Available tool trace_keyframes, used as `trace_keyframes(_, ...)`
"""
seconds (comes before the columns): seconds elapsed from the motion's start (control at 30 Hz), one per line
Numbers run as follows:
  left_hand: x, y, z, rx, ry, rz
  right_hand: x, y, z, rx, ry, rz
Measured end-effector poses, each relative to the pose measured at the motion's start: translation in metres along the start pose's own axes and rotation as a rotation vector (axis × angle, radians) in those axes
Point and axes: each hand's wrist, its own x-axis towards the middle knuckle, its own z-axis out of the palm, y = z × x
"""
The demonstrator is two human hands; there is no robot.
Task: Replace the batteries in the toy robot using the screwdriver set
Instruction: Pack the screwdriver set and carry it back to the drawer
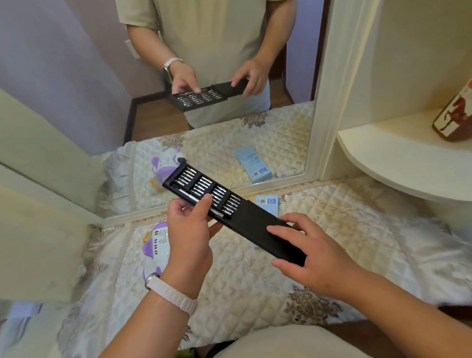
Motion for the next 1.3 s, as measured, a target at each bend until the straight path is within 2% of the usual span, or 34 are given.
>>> trace_keyframes(0.57, -0.007, 0.0, -0.024, -0.013, 0.036, -0.015, -0.001, -0.01, 0.012, 0.053, -0.05, 0.02)
trace_keyframes(0.9, -0.005, -0.006, -0.029, -0.024, 0.08, -0.021, 0.001, -0.012, 0.014, 0.001, -0.101, 0.029)
trace_keyframes(1.3, -0.001, -0.011, -0.024, -0.022, 0.044, -0.052, 0.008, -0.004, 0.013, 0.032, -0.119, 0.018)
